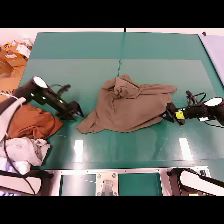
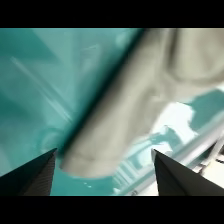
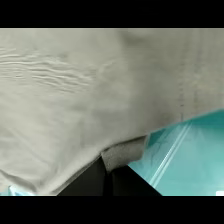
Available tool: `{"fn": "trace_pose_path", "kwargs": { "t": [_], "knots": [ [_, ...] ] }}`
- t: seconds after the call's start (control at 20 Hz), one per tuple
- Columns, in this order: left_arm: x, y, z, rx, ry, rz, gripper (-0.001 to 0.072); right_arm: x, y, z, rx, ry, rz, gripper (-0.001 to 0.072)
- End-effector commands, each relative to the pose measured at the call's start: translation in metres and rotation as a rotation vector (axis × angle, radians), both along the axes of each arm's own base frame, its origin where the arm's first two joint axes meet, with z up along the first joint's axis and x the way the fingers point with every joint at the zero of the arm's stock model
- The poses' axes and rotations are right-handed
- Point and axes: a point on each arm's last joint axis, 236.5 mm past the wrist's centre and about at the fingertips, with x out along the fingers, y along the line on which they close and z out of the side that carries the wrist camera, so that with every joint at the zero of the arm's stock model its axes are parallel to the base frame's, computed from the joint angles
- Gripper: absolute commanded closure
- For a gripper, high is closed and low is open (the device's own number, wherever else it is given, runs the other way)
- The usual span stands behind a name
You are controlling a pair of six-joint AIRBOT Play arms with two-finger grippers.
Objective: Fold the shirts.
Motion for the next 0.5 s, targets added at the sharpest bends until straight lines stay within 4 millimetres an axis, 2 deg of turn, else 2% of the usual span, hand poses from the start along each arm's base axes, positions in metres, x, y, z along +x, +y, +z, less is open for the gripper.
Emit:
{"fn": "trace_pose_path", "kwargs": {
  "t": [0.0,0.05,0.15,0.2,0.25,0.35,0.45],
  "knots": [
    [-0.024,-0.027,-0.032,0.049,-0.037,-0.047,0.0039,0.011,-0.002,0.022,0.0,-0.05,0.033,0.0698],
    [-0.032,-0.036,-0.035,0.048,-0.032,-0.072,0.0091,0.014,-0.003,0.026,-0.005,-0.062,0.035,0.0698],
    [-0.043,-0.057,-0.034,0.034,-0.039,-0.119,0.0291,0.018,-0.004,0.03,-0.009,-0.076,0.036,0.0698],
    [-0.046,-0.068,-0.033,0.024,-0.049,-0.139,0.056,0.018,-0.004,0.031,-0.01,-0.078,0.036,0.0698],
    [-0.048,-0.076,-0.032,0.019,-0.067,-0.162,0.068,0.018,-0.004,0.032,-0.013,-0.084,0.039,0.0698],
    [-0.038,-0.082,-0.02,0.013,-0.104,-0.181,0.0682,0.026,-0.007,0.047,-0.032,-0.131,0.043,0.0698],
    [-0.013,-0.079,0.013,0.041,-0.2,-0.205,0.0682,0.042,-0.012,0.089,-0.064,-0.233,0.062,0.0699]
  ]
}}
